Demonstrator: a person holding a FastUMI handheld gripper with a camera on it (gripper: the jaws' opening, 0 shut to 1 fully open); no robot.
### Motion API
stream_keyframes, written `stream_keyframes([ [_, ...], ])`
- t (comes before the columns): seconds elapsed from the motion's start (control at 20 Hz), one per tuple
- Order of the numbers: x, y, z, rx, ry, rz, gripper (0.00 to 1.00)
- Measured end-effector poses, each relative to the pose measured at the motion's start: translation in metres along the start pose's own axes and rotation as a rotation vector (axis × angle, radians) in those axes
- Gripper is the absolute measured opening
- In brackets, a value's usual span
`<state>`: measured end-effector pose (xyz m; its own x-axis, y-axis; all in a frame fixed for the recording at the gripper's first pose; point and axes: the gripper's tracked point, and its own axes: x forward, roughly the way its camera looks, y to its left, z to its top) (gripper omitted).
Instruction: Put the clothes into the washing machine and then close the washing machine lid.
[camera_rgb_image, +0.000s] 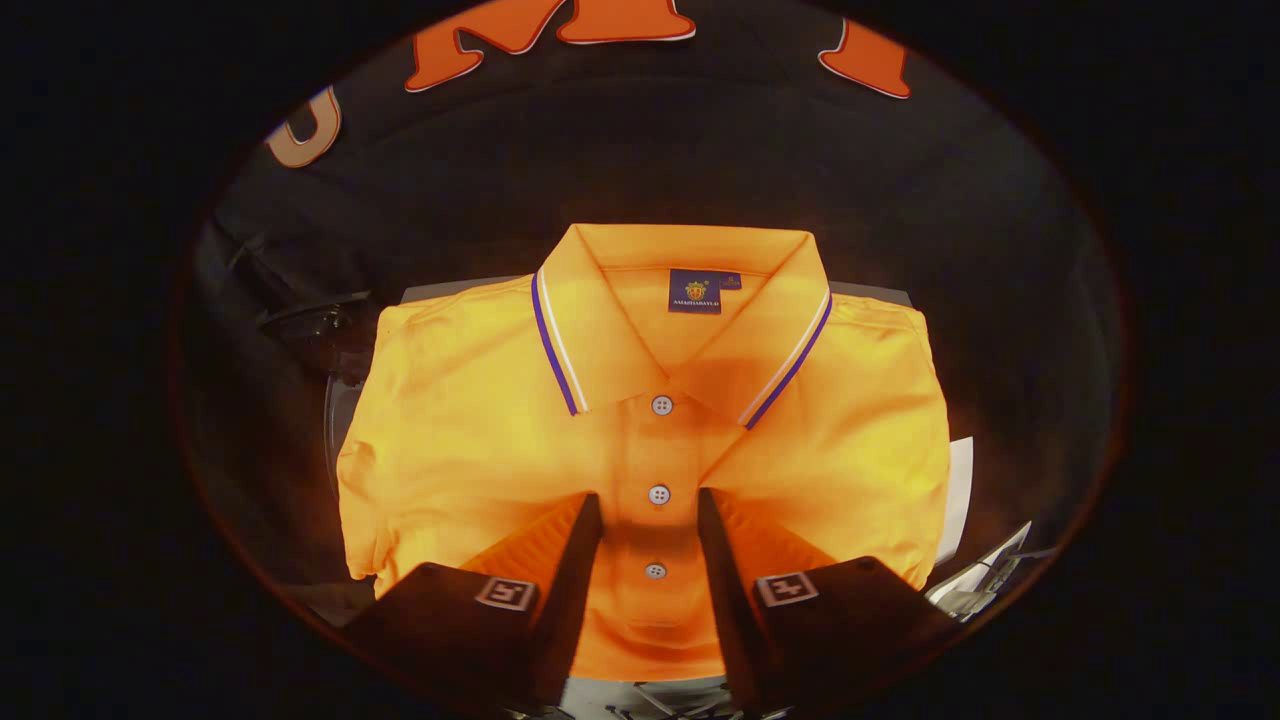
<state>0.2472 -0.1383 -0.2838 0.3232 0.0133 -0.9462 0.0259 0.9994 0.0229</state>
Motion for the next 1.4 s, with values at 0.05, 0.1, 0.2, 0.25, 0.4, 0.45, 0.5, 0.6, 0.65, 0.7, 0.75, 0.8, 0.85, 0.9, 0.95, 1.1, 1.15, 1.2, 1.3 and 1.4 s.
stream_keyframes([
  [0.05, -0.001, 0.0, 0.001, -0.003, -0.005, -0.004, 0.62],
  [0.1, 0.002, 0.003, 0.0, -0.005, -0.011, 0.006, 0.53],
  [0.2, 0.0, 0.003, 0.003, -0.005, -0.016, 0.0, 0.33],
  [0.25, 0.002, 0.006, 0.004, -0.001, -0.024, 0.006, 0.3],
  [0.4, 0.0, 0.007, 0.005, 0.015, -0.063, -0.006, 0.1],
  [0.45, 0.003, 0.008, 0.006, 0.026, -0.083, 0.008, 0.1],
  [0.5, -0.001, 0.008, 0.006, 0.048, -0.112, 0.024, 0.1],
  [0.6, -0.004, 0.012, 0.006, 0.098, -0.148, 0.068, 0.1],
  [0.65, -0.005, 0.014, 0.007, 0.116, -0.167, 0.086, 0.08],
  [0.7, -0.009, 0.015, 0.006, 0.125, -0.181, 0.104, 0.08],
  [0.75, -0.012, 0.016, 0.008, 0.128, -0.198, 0.119, 0.08],
  [0.8, -0.012, 0.017, 0.01, 0.128, -0.221, 0.132, 0.08],
  [0.85, -0.014, 0.017, 0.011, 0.122, -0.244, 0.145, 0.08],
  [0.9, -0.016, 0.018, 0.012, 0.122, -0.269, 0.158, 0.08],
  [0.95, -0.02, 0.018, 0.015, 0.12, -0.299, 0.175, 0.08],
  [1.1, -0.041, 0.017, 0.025, 0.146, -0.389, 0.244, 0.08],
  [1.15, -0.049, 0.018, 0.027, 0.149, -0.417, 0.27, 0.08],
  [1.2, -0.062, 0.017, 0.028, 0.157, -0.453, 0.297, 0.08],
  [1.3, -0.083, 0.011, 0.03, 0.171, -0.507, 0.362, 0.08],
  [1.4, -0.103, 0.002, 0.036, 0.186, -0.568, 0.408, 0.08],
])
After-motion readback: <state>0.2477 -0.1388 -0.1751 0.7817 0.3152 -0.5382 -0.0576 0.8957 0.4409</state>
